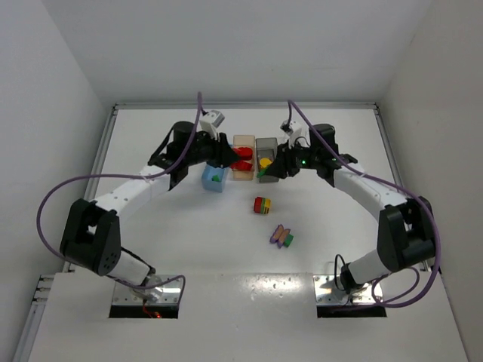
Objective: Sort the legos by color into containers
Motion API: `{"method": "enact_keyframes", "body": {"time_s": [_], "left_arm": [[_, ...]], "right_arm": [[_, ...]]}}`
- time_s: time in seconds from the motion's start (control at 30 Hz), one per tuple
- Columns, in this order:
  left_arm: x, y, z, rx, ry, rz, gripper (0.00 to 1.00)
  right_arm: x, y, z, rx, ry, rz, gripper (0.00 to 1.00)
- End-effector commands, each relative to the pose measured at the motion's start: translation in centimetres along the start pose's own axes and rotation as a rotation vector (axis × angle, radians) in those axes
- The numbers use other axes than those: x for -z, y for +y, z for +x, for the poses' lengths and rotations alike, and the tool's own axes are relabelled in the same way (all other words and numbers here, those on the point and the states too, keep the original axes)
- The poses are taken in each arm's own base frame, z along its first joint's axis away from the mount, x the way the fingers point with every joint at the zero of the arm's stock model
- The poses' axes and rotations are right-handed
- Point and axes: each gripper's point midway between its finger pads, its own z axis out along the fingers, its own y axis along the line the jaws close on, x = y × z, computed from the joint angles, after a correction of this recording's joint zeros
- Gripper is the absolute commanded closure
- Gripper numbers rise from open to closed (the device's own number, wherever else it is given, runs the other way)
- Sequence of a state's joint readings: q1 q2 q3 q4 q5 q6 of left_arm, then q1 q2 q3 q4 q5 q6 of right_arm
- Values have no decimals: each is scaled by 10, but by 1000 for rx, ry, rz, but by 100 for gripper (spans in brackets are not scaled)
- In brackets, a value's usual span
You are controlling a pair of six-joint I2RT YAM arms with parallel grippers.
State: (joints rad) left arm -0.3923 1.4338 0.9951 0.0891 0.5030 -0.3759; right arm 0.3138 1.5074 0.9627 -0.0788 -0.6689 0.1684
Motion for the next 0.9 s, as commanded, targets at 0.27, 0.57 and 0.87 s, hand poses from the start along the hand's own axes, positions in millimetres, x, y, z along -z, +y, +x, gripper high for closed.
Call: {"method": "enact_keyframes", "body": {"time_s": [0.27, 0.57, 0.87], "left_arm": [[-66, 44, 0, -2, 55, -150, 66], [-100, 57, 9, 36, 101, -126, 56], [-111, 65, 12, 50, 111, -143, 31]], "right_arm": [[27, -29, -41, 2, -144, 160, 98], [31, -37, -52, 4, -165, 177, 98], [26, -38, -58, 9, -168, 159, 98]]}}
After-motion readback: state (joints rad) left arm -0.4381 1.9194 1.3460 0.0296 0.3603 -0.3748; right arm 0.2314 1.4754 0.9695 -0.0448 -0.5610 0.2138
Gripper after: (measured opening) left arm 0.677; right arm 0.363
